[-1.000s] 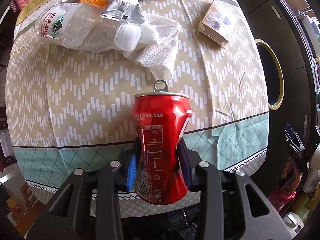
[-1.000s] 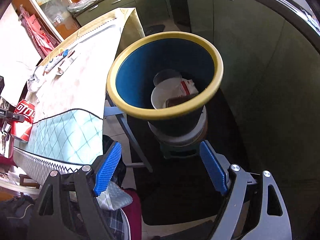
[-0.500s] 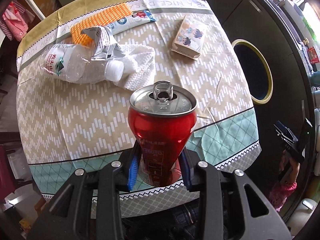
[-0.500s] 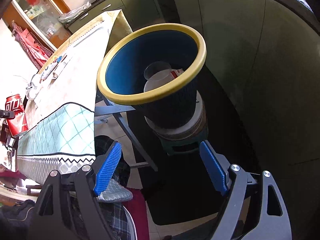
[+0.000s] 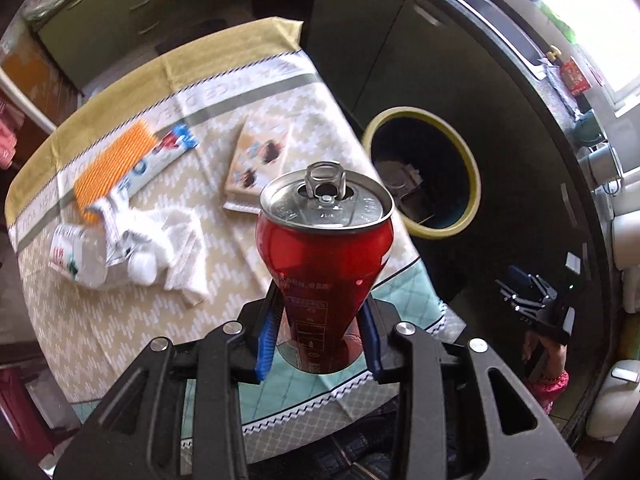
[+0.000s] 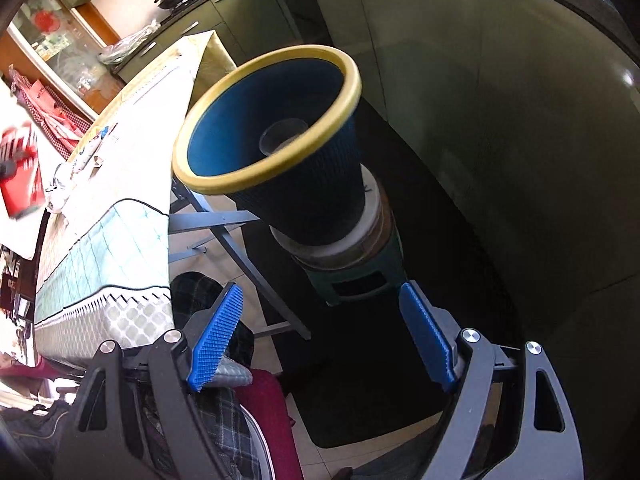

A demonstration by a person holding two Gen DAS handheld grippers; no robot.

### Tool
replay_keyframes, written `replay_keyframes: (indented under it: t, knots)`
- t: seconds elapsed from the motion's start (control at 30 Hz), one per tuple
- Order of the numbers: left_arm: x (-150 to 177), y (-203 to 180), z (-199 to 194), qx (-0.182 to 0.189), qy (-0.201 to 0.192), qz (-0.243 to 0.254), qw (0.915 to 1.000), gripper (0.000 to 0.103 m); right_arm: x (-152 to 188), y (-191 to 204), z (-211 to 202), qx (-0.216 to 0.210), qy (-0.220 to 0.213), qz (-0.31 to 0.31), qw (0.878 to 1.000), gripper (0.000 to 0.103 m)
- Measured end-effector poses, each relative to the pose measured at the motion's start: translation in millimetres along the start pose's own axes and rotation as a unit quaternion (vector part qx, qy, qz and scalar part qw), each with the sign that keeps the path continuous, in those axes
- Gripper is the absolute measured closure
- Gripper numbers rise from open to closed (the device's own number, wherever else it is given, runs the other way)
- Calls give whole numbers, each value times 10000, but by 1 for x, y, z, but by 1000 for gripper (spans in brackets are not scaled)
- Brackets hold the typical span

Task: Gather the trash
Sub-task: 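Carry the red cola can over the bin and open the left gripper, then grasp the cartoon picture card box with the right gripper and lift it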

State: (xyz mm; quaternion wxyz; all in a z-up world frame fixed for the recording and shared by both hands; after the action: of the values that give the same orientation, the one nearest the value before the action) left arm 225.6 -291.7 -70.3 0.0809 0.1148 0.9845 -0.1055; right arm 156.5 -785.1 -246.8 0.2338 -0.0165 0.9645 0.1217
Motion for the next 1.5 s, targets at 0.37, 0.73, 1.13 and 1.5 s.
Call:
replay_keyframes:
  t: [0.37,0.73,1.13,1.5]
  knots:
    - [-73,-161,121,280,260,891,9953,69,37,-32,-13,160,121,632,9978,22]
    - [-61,-165,126,293,382,1133,9924,57,21,-24,-28,401,137,314,9986,21]
    - [17,14,-4,139,-37,368,9992,44,-98,80,-34,-299,329,-585,9973,21]
    - [92,146,-31,113,-117,-174,9997,40,-235,243,52,-840,1173,-385,9888,26]
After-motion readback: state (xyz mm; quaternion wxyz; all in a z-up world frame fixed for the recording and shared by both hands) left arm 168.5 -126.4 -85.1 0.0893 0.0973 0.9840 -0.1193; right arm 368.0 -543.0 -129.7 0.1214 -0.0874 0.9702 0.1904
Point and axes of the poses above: each gripper's, at about its wrist camera, not at the fingertips, and z roughly the way its jaws point, y to its left, x to its underside, the point moved 4 cm from there along z, roughly the way its jaws point, and after that the axes turned 14 degrees about -z, right-handed, at the moved point
